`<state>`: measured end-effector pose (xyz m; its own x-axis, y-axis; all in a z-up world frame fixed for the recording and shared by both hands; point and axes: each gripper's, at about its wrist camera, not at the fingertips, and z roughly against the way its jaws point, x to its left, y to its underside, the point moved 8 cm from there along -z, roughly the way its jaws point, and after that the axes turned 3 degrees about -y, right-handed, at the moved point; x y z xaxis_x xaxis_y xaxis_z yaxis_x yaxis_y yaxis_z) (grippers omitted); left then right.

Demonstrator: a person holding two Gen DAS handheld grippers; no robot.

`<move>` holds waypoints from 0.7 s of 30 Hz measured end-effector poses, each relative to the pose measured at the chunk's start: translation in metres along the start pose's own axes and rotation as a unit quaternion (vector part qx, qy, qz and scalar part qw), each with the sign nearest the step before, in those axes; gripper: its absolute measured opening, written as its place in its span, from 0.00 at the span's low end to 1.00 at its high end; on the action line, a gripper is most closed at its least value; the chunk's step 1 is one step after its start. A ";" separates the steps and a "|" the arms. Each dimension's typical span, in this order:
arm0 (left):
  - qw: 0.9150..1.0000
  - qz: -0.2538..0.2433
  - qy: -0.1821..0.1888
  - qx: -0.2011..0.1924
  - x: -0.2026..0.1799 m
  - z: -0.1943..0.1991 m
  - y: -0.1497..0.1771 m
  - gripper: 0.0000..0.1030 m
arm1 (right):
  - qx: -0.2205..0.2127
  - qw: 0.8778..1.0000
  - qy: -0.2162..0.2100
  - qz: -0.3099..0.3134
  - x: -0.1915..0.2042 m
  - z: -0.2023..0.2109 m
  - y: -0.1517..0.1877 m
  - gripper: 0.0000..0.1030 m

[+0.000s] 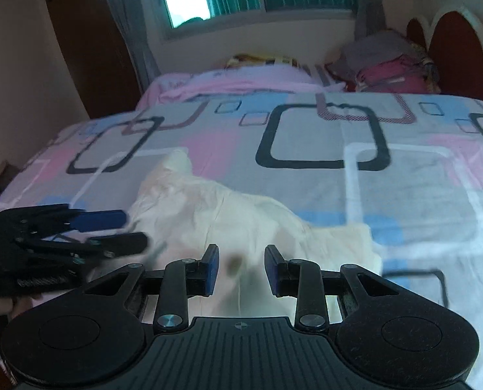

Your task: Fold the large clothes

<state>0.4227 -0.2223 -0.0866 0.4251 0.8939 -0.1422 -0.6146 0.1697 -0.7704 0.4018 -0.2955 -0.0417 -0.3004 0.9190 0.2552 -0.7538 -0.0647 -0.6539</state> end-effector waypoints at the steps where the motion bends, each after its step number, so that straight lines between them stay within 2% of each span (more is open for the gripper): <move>1: 1.000 -0.004 0.001 0.013 -0.005 -0.011 0.001 0.46 | 0.014 1.000 0.013 0.008 -0.004 -0.011 0.001 0.31; 2: 1.000 -0.009 -0.003 0.020 -0.007 -0.021 0.003 0.46 | 0.029 0.999 0.026 0.007 -0.011 -0.023 0.006 0.31; 5: 0.999 -0.018 -0.006 0.045 -0.009 -0.043 0.018 0.46 | 0.051 0.998 0.031 -0.012 -0.030 -0.043 0.027 0.31; 8: 0.997 -0.048 -0.022 0.059 -0.013 -0.054 0.029 0.46 | 0.051 0.998 0.025 -0.034 -0.039 -0.050 0.042 0.31; 12: 0.996 -0.062 -0.028 0.064 -0.014 -0.051 0.030 0.46 | 0.051 0.998 0.027 -0.032 -0.039 -0.043 0.040 0.31; 15: 0.996 -0.071 -0.034 0.038 -0.019 -0.030 0.019 0.48 | 0.003 0.999 0.030 -0.025 -0.033 -0.015 0.026 0.31; 17: 0.995 -0.082 -0.048 0.016 -0.019 -0.023 0.011 0.56 | -0.020 0.999 0.018 -0.030 -0.030 -0.006 0.016 0.31; 19: 0.995 -0.080 -0.062 0.001 -0.015 -0.024 0.002 0.58 | -0.028 0.999 0.006 -0.028 -0.026 -0.008 0.005 0.31; 21: 0.996 -0.061 -0.068 0.003 -0.006 -0.033 -0.007 0.55 | -0.019 1.000 0.008 -0.016 -0.021 -0.018 -0.003 0.31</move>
<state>0.4461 -0.2425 -0.1007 0.4031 0.9143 0.0390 -0.5676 0.2832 -0.7731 0.4210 -0.3082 -0.0576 -0.2670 0.9266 0.2650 -0.7395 -0.0206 -0.6728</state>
